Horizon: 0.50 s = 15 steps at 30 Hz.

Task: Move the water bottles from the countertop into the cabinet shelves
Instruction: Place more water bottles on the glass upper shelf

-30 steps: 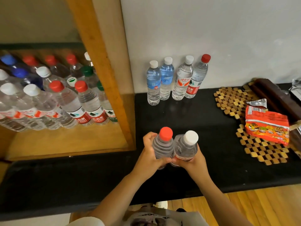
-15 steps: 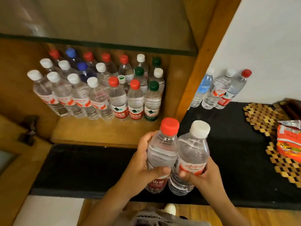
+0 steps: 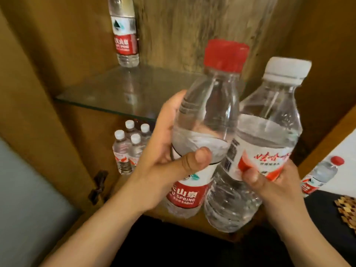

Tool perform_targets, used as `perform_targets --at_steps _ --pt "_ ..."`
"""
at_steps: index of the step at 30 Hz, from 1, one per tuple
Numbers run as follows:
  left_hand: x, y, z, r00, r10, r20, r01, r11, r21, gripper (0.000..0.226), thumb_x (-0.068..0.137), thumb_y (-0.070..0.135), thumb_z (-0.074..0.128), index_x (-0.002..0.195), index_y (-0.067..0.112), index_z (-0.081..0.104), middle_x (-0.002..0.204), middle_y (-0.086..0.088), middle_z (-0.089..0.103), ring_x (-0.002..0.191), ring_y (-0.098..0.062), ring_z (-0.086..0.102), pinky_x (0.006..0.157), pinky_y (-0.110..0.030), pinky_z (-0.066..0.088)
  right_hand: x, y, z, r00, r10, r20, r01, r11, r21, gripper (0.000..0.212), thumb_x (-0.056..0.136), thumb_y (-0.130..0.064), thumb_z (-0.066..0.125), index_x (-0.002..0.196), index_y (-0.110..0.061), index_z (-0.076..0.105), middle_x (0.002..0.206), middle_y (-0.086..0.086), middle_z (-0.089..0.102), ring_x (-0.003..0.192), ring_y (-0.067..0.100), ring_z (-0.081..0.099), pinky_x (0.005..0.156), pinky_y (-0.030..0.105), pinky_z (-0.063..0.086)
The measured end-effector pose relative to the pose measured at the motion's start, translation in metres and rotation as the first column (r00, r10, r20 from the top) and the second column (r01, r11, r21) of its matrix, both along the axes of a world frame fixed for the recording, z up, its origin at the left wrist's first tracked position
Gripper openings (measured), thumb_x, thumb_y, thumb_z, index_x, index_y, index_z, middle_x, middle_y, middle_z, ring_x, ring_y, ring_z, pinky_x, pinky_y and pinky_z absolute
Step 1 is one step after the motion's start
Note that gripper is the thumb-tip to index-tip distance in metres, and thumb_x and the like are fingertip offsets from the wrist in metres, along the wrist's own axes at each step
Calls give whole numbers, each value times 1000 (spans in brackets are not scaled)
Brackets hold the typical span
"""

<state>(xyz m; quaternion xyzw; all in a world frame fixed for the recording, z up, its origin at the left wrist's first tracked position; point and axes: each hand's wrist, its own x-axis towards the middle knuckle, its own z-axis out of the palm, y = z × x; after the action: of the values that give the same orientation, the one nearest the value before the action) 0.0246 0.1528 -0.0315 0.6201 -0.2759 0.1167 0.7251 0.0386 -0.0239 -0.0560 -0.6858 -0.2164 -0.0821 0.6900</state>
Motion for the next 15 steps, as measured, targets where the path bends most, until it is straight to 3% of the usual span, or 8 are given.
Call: perform_targets --at_steps 4,8,12,15 --pt "20 28 50 982 83 172 -89 996 27 75 76 35 66 137 15 28 125 6 54 117 -13 54 95 -28 47 24 28 54 991 39 124 -40 999 13 77 50 -70 70 111 -25 56 105 -16 70 98 5 66 71 13 51" --pt "49 51 91 951 103 290 -122 991 48 51 80 11 62 124 24 38 120 2 56 112 -13 57 92 -26 47 57 53 96 981 37 191 -41 999 14 76 47 -67 74 110 -29 57 107 -13 70 98 7 66 71 16 53" --pt "81 71 113 950 165 266 -172 985 3 46 80 14 59 119 29 41 115 5 59 104 -8 63 84 -20 51 95 78 119 978 -46 205 53 998 -30 63 53 -57 75 106 -31 55 100 -12 70 91 -2 66 67 15 52" --pt "109 82 111 945 266 193 -260 964 -53 61 76 22 66 130 22 38 123 0 58 107 -12 62 87 -24 53 126 98 127 972 -90 219 112 990 -90 54 62 -41 73 108 -24 52 94 -17 63 76 -15 61 56 4 46"
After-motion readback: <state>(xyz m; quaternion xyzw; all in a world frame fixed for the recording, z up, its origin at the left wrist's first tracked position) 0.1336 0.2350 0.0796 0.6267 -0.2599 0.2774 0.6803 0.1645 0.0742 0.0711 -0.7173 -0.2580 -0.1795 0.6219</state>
